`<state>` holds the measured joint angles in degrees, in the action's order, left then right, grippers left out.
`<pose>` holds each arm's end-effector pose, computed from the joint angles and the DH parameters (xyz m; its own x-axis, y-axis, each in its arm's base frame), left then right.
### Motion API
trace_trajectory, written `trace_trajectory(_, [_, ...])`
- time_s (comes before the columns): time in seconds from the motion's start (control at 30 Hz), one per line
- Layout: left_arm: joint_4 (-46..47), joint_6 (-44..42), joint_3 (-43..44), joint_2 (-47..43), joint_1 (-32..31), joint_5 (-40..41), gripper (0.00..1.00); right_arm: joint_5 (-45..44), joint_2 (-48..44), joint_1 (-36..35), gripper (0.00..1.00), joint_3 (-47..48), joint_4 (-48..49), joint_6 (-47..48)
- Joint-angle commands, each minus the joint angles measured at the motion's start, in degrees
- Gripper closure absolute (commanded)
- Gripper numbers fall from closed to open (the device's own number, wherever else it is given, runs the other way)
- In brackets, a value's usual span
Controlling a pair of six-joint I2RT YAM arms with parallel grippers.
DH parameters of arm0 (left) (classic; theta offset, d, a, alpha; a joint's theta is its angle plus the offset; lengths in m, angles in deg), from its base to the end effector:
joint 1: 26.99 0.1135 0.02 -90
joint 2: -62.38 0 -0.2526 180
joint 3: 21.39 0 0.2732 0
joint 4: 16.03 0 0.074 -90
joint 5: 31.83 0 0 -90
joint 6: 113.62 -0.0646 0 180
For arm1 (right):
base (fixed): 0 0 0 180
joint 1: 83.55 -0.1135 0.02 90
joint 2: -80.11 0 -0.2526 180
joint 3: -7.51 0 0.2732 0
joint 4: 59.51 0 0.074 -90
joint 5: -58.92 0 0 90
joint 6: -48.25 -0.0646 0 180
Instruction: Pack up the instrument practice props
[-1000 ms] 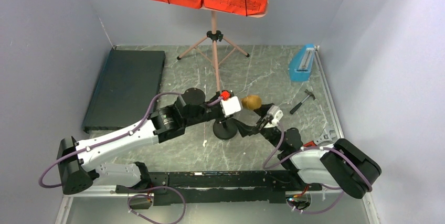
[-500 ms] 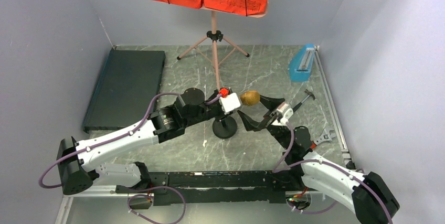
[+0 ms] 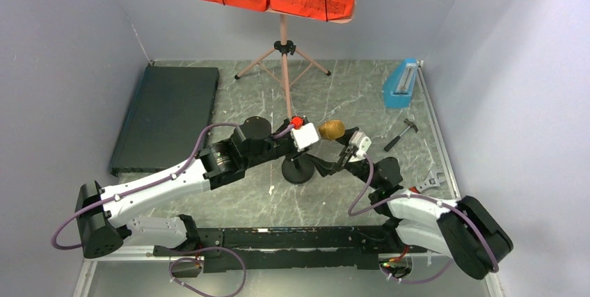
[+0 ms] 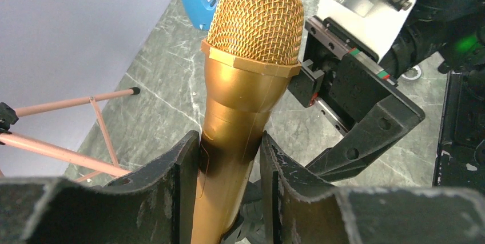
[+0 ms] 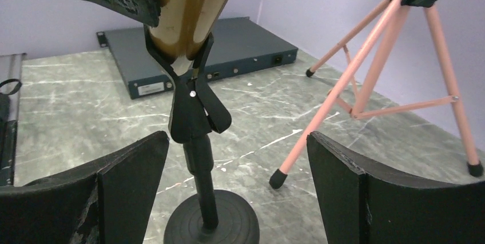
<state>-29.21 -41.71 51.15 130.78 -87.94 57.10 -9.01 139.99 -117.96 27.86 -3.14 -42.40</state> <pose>0.1623 -0.2946 0.3463 0.2017 0.2763 -0.9397 0.8630 0.4035 0.3039 0.1778 0.1512 0.1969 0.2297 0.1701 -0.9583 -0.8231 0.5594 -0.0980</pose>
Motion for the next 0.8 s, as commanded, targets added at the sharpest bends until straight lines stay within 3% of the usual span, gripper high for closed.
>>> trace_trajectory(0.0, [0.6, 2.6, 1.3, -0.8, -0.2, -1.7, 0.91, 9.5, 5.0, 1.8, 0.05, 0.0, 15.8, -3.2])
trace_trajectory(0.27, [0.7, 3.7, 2.0, -0.4, -0.2, -3.0, 0.91, 18.3, 15.6, 4.8, 0.08, 3.9, 28.6, -8.5])
trace_trajectory(0.77, [1.5, 4.9, 2.5, 0.3, -0.1, -3.7, 0.91, 23.3, 21.3, 5.2, 0.21, 9.3, 28.9, -9.4])
